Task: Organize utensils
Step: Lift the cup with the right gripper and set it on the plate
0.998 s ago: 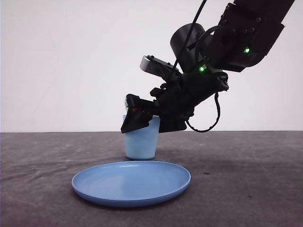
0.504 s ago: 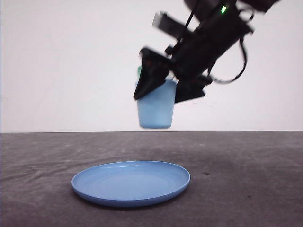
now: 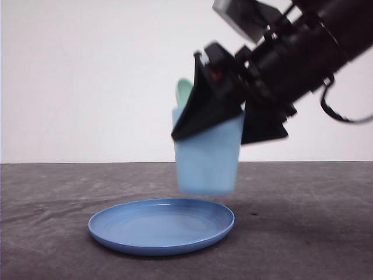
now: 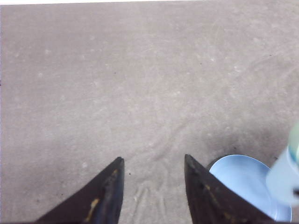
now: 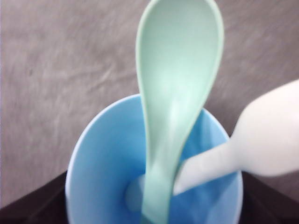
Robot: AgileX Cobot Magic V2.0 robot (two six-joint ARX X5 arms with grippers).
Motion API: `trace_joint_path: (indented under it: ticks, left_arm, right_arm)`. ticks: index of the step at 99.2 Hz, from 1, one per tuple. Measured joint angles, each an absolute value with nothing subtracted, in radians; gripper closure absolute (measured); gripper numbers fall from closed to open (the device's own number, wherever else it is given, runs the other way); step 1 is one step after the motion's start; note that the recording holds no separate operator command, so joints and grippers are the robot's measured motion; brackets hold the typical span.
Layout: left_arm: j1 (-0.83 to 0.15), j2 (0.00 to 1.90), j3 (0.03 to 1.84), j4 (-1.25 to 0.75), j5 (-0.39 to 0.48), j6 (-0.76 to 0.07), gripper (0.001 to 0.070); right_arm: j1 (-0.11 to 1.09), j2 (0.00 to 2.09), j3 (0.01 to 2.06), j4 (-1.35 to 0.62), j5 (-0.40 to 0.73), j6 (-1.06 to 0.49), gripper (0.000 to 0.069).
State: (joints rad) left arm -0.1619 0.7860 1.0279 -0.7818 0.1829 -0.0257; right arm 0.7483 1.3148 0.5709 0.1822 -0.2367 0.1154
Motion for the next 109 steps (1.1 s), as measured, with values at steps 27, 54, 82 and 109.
trace_joint_path:
  ticks: [27, 54, 82, 109]
  left_arm:
    - [-0.162, 0.786, 1.028, -0.781, 0.183, -0.025, 0.0473]
    - [-0.162, 0.786, 1.028, -0.781, 0.183, -0.026, 0.0473]
    - [-0.162, 0.786, 1.028, -0.781, 0.183, -0.026, 0.0473]
    - [-0.162, 0.786, 1.028, -0.781, 0.183, -0.025, 0.0473]
  right_arm:
    - [0.813, 1.412, 0.566, 0.324, -0.205, 0.088, 0.0226]
    - [0.832, 1.508, 0.566, 0.451, -0.196, 0.082, 0.0226]
    - [0.832, 1.540, 0.566, 0.468, -0.175, 0.082, 0.0226]
    - [0.832, 1.544, 0.566, 0.457, -0.176, 0.082, 0.0033]
